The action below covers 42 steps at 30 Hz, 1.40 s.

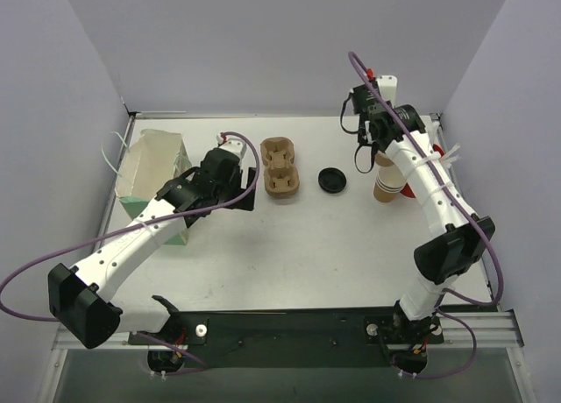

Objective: Pack the takeout coffee

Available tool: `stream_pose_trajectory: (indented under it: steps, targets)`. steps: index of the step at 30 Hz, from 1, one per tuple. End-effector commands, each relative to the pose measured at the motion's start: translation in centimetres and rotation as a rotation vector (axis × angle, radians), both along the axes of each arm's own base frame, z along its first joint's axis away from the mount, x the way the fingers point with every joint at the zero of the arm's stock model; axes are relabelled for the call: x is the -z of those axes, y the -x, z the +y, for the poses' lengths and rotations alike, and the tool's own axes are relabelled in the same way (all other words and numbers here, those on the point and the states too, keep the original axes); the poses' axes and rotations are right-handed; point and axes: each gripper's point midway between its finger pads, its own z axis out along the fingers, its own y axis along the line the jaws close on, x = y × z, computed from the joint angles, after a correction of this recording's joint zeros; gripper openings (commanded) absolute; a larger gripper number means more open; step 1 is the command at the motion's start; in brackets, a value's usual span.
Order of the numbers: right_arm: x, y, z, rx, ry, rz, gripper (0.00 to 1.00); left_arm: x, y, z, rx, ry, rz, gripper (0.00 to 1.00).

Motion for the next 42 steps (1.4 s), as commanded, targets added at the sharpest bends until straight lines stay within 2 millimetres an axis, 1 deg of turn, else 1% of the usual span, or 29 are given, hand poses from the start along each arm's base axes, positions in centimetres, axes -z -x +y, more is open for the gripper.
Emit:
stream_pose_trajectory:
  steps: [1,2,3,4,5,6,7,8,9,10,11,12,13,14,15,18,22,23,25,26,29,31,33,36,37,38,39,41,42]
  targets:
    - [-1.6,4.4,3.9,-0.092,-0.028,0.016,0.0,-3.0,-1.0,1.4,-0.083,0.04,-0.048,0.95]
    - [-0.1,5.2,4.7,-0.106,-0.015,0.049,0.0,-3.4,-0.9,1.7,-0.095,0.047,-0.055,0.94]
    - [0.5,6.1,5.9,-0.112,-0.032,0.054,0.0,-3.6,-0.9,2.0,-0.109,0.05,-0.058,0.94]
    - [1.4,7.3,7.9,-0.157,-0.034,0.07,0.0,-3.8,-0.9,2.3,-0.117,0.051,-0.061,0.94]
    - [3.5,8.4,9.0,-0.183,-0.029,0.109,0.0,-4.3,-0.8,2.6,-0.123,0.059,-0.072,0.94]
    - [4.4,9.0,10.2,-0.182,-0.057,0.109,0.0,-4.6,-0.8,2.7,-0.13,0.068,-0.077,0.95]
    - [5.2,10.2,12.3,-0.229,-0.067,0.115,0.0,-4.7,-0.7,2.8,-0.132,0.072,-0.079,0.94]
    - [6.2,10.6,13.5,-0.242,-0.082,0.116,0.0,-5.0,-0.6,3.0,-0.134,0.078,-0.083,0.94]
    - [8.0,11.3,14.1,-0.248,-0.073,0.149,0.0,-5.0,-0.5,3.0,-0.137,0.083,-0.084,0.94]
    - [8.8,11.9,15.2,-0.251,-0.087,0.152,0.0,-5.1,-0.5,3.1,-0.14,0.083,-0.083,0.94]
    - [9.4,12.6,16.9,-0.285,-0.093,0.152,0.0,-5.3,-0.4,3.2,-0.142,0.087,-0.088,0.94]
    - [10.7,13.0,17.9,-0.297,-0.076,0.17,0.0,-5.2,-0.3,3.3,-0.145,0.083,-0.084,0.94]
    - [11.4,13.2,18.7,-0.302,-0.078,0.174,0.0,-5.2,-0.2,3.3,-0.146,0.085,-0.085,0.94]
    - [11.8,13.7,20.1,-0.333,-0.082,0.171,0.0,-5.4,-0.2,3.4,-0.146,0.09,-0.089,0.94]
    - [13.2,13.8,20.7,-0.339,-0.057,0.194,0.0,-5.4,-0.2,3.4,-0.148,0.088,-0.089,0.94]
    - [14.9,14.3,22.3,-0.363,-0.036,0.218,0.0,-5.5,0.0,3.6,-0.149,0.085,-0.089,0.94]
    - [16.2,14.7,22.9,-0.38,-0.03,0.227,0.0,-5.4,0.2,3.9,-0.154,0.082,-0.089,0.95]
    - [16.4,14.8,22.9,-0.381,-0.03,0.235,0.08,-5.3,0.3,4.0,-0.154,0.081,-0.088,0.94]
    - [16.2,14.9,22.9,-0.384,-0.041,0.234,0.17,-5.2,0.3,3.9,-0.151,0.081,-0.084,0.94]
    - [16.2,15.0,22.7,-0.384,-0.038,0.232,0.26,-5.3,0.3,3.9,-0.151,0.082,-0.085,0.94]
    - [14.7,14.9,22.7,-0.396,-0.067,0.206,0.4,-5.3,0.3,3.8,-0.148,0.087,-0.087,0.94]
    - [14.0,14.9,22.7,-0.408,-0.081,0.199,0.42,-5.4,0.2,3.6,-0.143,0.092,-0.085,0.94]
    - [12.2,15.0,22.7,-0.419,-0.128,0.177,0.43,-5.7,0.2,3.6,-0.142,0.093,-0.088,0.94]
    - [9.4,14.7,22.0,-0.423,-0.2,0.145,0.43,-6.4,0.2,3.8,-0.142,0.099,-0.101,0.94]
    - [8.8,14.4,21.5,-0.418,-0.216,0.141,0.43,-6.6,0.2,3.8,-0.141,0.102,-0.107,0.94]
    - [7.7,13.5,20.1,-0.389,-0.243,0.121,0.42,-6.8,0.1,3.8,-0.142,0.104,-0.111,0.95]
    - [7.3,12.9,19.3,-0.375,-0.245,0.111,0.41,-7.0,0.1,3.9,-0.142,0.106,-0.117,0.94]
    - [7.0,10.8,17.0,-0.332,-0.221,0.098,0.39,-7.2,0.1,3.8,-0.142,0.109,-0.12,0.95]
    - [7.1,10.0,16.4,-0.323,-0.214,0.104,0.38,-7.2,0.1,3.8,-0.138,0.111,-0.118,0.94]
